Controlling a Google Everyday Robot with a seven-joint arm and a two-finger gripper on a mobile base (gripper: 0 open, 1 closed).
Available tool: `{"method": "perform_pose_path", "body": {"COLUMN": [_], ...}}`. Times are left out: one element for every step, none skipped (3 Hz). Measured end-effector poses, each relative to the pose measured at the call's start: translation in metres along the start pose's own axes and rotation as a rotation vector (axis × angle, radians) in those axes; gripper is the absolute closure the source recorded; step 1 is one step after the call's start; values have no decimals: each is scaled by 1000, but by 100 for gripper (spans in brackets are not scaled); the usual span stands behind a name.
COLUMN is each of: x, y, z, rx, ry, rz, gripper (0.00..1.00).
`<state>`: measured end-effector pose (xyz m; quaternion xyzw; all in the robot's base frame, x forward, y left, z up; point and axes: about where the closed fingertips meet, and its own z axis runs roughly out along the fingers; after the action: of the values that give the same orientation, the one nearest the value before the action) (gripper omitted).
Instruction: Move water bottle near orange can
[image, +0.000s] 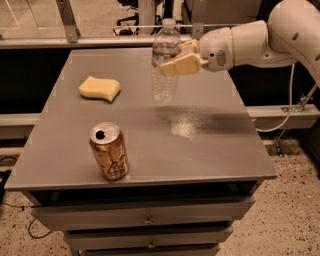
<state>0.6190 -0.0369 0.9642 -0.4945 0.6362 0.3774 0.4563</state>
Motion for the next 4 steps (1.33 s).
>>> {"method": "perform_pose_path", "body": {"x": [5, 12, 20, 29], "y": [56, 94, 124, 144], "z": [-7, -4, 6, 17], "rx": [-106, -184, -253, -318], "ry": [-1, -19, -55, -82], "rz": [5, 24, 54, 54], "gripper": [100, 100, 100, 100]}}
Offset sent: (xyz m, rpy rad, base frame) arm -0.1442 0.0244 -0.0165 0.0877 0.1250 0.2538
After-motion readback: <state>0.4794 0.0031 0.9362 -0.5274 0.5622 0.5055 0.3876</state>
